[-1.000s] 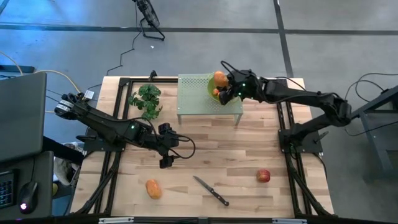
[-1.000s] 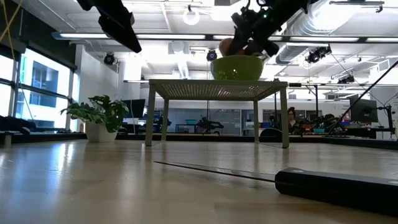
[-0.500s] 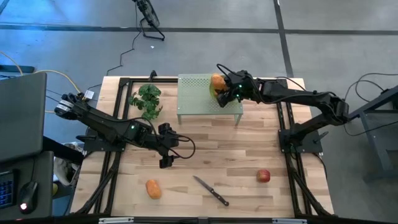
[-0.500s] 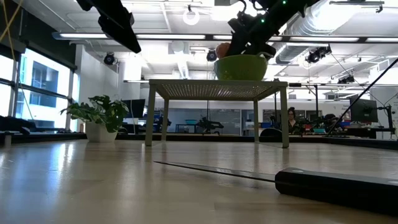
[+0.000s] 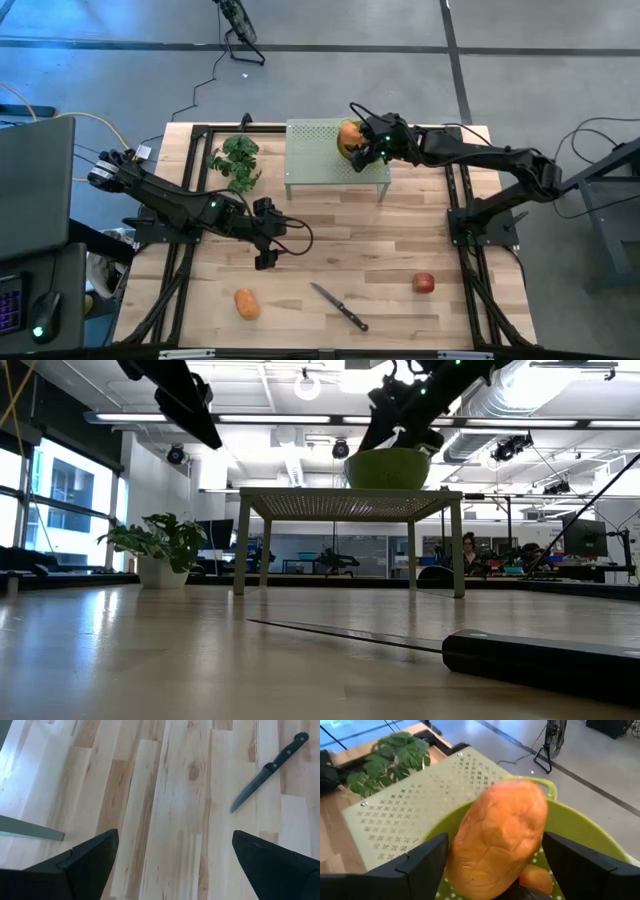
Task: Pick & Place Fruit
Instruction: Put the top potato into the green strainer bowl on the top shelf, then put the potato into the green strainer bowl on the top shelf
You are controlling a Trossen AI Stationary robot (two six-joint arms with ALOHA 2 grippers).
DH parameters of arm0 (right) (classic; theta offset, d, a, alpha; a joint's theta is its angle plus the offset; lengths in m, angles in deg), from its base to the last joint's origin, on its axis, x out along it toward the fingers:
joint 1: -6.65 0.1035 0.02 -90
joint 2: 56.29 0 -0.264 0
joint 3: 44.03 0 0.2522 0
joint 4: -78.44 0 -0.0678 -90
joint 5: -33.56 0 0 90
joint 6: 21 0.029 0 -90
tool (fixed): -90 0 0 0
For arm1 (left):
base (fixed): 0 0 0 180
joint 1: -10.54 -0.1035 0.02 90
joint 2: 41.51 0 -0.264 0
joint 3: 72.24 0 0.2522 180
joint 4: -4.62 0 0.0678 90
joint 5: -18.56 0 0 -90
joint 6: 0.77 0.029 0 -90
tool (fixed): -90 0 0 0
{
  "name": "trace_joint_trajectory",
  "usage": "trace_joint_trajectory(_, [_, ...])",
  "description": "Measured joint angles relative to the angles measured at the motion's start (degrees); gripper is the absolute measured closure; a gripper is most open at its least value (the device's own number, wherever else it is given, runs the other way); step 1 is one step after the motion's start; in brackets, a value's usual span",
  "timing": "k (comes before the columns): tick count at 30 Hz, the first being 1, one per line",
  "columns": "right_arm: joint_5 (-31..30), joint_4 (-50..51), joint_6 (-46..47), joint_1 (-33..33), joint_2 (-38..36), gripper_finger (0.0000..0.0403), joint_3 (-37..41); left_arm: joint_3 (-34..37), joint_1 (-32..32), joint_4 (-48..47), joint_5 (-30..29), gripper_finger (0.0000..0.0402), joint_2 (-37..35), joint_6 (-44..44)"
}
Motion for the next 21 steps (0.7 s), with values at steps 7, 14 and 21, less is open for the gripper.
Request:
trace_joint_trajectory(7, [0.30, 1.24, 0.00, 0.11, -6.10, 0.0095, 0.00, 0.00, 0.02, -3.26, 2.15, 0.0018, 0.00, -1.86])
trace_joint_trajectory(14, [0.41, 7.02, -0.43, 4.26, -11.10, 0.0101, 0.00, 0.02, 0.00, -3.92, 2.30, 0.0018, 0.02, -3.41])
trace_joint_trajectory(21, [0.43, 11.40, 0.61, 10.72, -12.64, 0.0101, 0.00, 0.02, 0.05, -4.27, 7.27, 0.0018, 0.02, -6.24])
